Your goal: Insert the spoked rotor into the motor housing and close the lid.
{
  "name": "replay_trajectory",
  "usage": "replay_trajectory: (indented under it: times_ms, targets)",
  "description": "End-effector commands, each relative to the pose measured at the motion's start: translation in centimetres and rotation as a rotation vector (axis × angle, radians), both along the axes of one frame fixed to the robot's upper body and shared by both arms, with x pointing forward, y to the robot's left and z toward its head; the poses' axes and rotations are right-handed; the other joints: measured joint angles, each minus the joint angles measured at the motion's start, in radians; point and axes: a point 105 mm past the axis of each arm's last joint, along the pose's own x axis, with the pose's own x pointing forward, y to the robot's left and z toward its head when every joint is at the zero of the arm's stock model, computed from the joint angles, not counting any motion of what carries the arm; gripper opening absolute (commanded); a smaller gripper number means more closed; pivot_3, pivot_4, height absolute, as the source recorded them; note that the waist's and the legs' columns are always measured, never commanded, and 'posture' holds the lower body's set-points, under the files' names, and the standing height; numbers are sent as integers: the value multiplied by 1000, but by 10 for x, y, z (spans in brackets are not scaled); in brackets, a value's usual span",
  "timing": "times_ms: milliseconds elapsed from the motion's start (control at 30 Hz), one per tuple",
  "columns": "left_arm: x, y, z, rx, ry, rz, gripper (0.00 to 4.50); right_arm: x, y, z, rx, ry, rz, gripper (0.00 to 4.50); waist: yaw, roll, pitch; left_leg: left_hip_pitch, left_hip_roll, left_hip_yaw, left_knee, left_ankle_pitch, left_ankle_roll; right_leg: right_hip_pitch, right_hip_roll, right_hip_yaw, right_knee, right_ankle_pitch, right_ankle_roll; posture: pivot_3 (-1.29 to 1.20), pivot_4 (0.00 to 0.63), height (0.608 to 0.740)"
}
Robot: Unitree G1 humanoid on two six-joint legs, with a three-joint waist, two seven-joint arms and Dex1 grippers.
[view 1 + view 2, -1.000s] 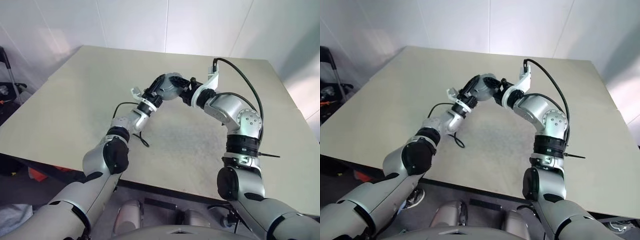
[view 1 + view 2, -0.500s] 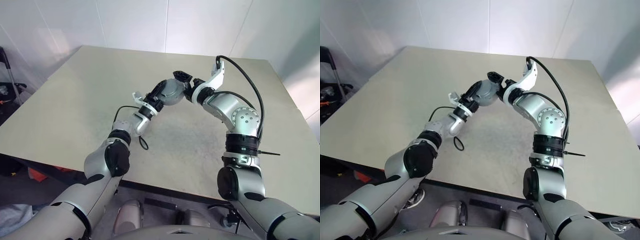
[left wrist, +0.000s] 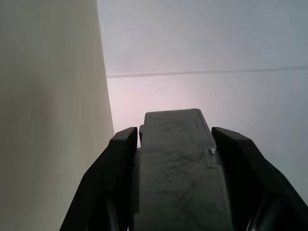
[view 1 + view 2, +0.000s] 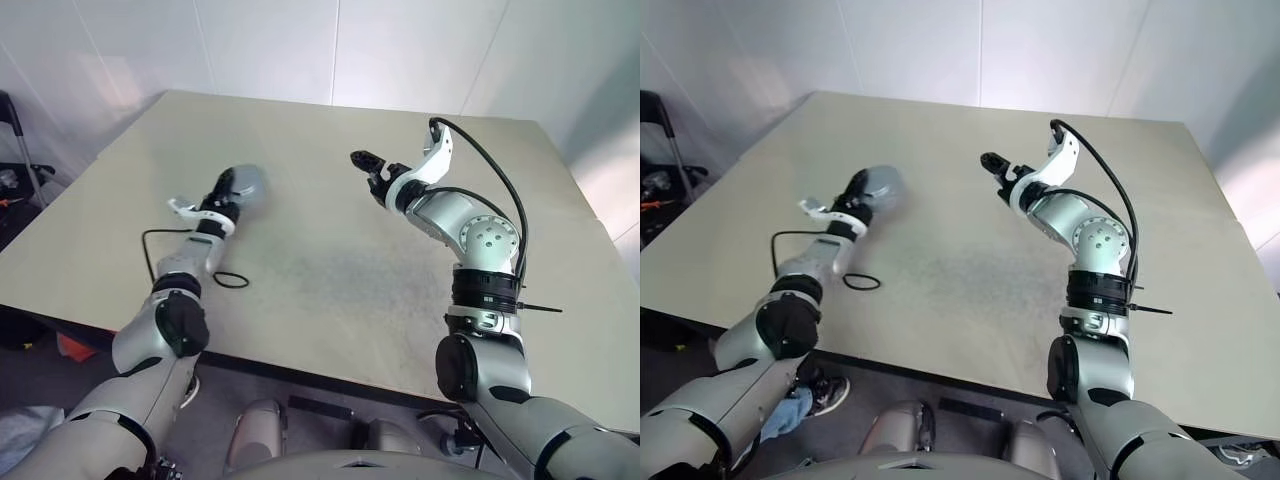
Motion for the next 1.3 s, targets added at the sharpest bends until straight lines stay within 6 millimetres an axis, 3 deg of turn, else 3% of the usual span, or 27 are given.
replay_trajectory:
  times_ms: [33,233,500,700,800,1067,1300]
  targets:
    - [3,38,20,21,-28,143,2267,0,0,10,7,-41,10,3993,-1,0,0,0,0,0,0,0,0,0,0,0,0,0,0,0,0,740]
    - [-3,82,8,70,127,336,2267,1,5,10,12,-37,19,3993,-3,0,0,0,0,-1,0,1,-2,0,0,0,0,1,1,0,0,740]
    - [-13,119,5,100,210,478,2267,1,5,8,15,-29,15,3993,-4,-1,0,0,0,-2,0,1,-2,0,1,0,0,1,2,0,0,740]
    - [-17,132,4,115,252,527,4030,1,5,7,16,-28,14,4044,-5,-1,0,0,0,-2,0,1,-3,0,1,0,0,1,2,0,0,740]
    - [-20,138,4,119,262,550,4030,1,6,7,14,-28,15,4044,-5,-1,0,1,0,-2,0,2,-3,1,1,0,0,1,3,0,0,740]
    - [-37,182,29,149,234,694,4030,3,9,5,12,-20,36,4044,-23,-1,0,1,0,-4,0,2,-4,1,1,0,0,2,3,0,0,740]
    - [-43,201,58,249,184,747,4030,2,17,7,-5,-43,82,4044,-27,-1,0,2,0,-4,0,3,-6,2,1,0,0,2,3,0,0,740]
